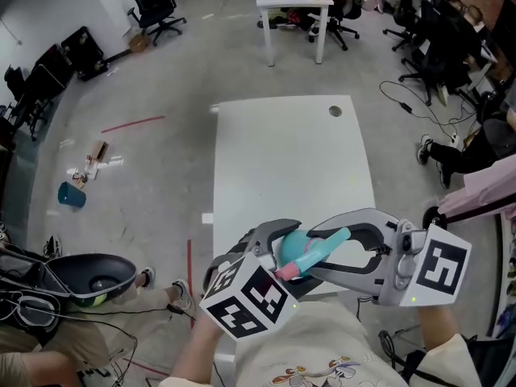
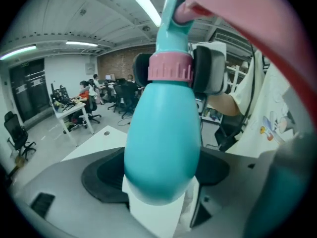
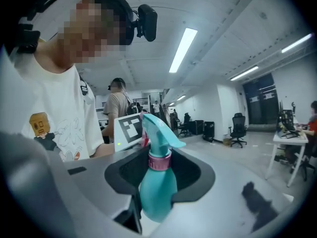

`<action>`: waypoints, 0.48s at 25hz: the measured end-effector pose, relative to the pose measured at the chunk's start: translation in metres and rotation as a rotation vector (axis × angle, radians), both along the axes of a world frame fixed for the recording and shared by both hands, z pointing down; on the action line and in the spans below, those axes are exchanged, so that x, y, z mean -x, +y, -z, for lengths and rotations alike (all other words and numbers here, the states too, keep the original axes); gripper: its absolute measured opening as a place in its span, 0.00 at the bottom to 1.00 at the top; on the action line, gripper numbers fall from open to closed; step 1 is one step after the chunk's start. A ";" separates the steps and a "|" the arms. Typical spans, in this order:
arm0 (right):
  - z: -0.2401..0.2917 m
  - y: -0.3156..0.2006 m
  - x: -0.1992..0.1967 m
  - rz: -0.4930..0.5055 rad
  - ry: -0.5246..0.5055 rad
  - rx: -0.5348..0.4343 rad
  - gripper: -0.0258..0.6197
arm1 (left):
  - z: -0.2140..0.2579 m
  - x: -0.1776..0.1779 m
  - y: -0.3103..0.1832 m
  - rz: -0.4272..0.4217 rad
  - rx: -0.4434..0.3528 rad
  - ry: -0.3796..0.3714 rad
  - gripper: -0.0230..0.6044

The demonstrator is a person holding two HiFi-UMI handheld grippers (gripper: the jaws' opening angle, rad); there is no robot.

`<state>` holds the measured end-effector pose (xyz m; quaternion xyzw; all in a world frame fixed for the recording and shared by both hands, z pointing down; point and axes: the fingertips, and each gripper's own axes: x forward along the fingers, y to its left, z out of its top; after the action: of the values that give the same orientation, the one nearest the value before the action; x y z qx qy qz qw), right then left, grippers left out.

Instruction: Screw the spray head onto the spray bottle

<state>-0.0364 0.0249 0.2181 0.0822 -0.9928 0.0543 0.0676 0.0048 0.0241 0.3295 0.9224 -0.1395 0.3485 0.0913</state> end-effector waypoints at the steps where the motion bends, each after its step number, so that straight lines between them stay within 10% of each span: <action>1: -0.001 -0.005 0.000 -0.050 0.006 -0.004 0.27 | -0.001 0.002 -0.006 0.044 -0.007 -0.006 0.68; 7: -0.009 -0.027 -0.005 -0.353 0.045 -0.014 0.27 | -0.008 -0.002 -0.026 0.196 -0.007 0.018 0.68; 12: -0.015 -0.008 -0.003 -0.158 -0.010 0.139 0.37 | -0.003 0.005 0.003 -0.037 0.049 0.090 0.68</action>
<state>-0.0331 0.0174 0.2331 0.1549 -0.9775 0.1286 0.0635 0.0002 0.0269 0.3329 0.9371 -0.1096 0.3114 0.1136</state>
